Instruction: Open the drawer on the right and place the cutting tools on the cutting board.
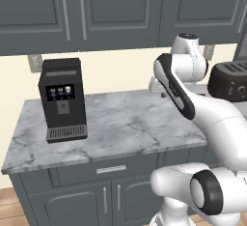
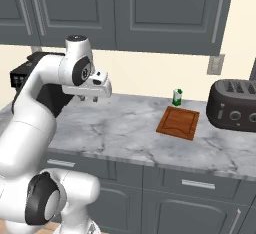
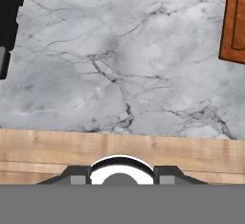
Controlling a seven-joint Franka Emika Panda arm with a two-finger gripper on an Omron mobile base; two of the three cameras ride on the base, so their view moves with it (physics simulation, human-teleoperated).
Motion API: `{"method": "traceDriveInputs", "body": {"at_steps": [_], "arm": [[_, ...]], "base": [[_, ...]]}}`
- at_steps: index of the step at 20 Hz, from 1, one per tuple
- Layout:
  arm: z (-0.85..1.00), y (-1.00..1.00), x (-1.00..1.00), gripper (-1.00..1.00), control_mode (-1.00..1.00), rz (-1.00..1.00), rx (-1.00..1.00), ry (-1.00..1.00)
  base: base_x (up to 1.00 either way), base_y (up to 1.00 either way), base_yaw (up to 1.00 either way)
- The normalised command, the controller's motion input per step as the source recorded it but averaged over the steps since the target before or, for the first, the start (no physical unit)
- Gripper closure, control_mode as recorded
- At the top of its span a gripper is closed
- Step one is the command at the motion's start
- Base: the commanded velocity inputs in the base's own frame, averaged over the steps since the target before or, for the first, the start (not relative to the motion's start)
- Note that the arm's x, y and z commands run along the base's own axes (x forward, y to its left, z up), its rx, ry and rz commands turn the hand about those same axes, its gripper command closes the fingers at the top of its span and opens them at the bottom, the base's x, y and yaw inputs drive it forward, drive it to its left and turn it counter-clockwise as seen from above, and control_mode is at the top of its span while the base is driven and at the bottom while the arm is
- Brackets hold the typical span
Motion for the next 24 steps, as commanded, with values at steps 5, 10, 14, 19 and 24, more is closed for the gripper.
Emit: {"method": "traceDriveInputs", "body": {"at_steps": [5,10,14,19,24], "arm": [[-0.23,-0.24,-0.19,-1.0,-1.0,0.0,0.0,0.0],[-0.55,-0.48,-0.29,-1.0,-1.0,0.0,0.05,-0.01],[-0.41,-0.29,-0.09,-1.0,-1.0,-0.02,0.0,0.0],[-0.29,-0.25,0.04,-1.0,-1.0,-0.14,0.0,0.0],[-0.36,-0.32,0.16,-1.0,-1.0,-0.24,0.0,0.0]], "base": [[0.0,0.0,0.0],[0.0,0.0,0.0],[0.0,0.0,0.0],[0.0,0.0,0.0],[0.0,0.0,0.0]]}}
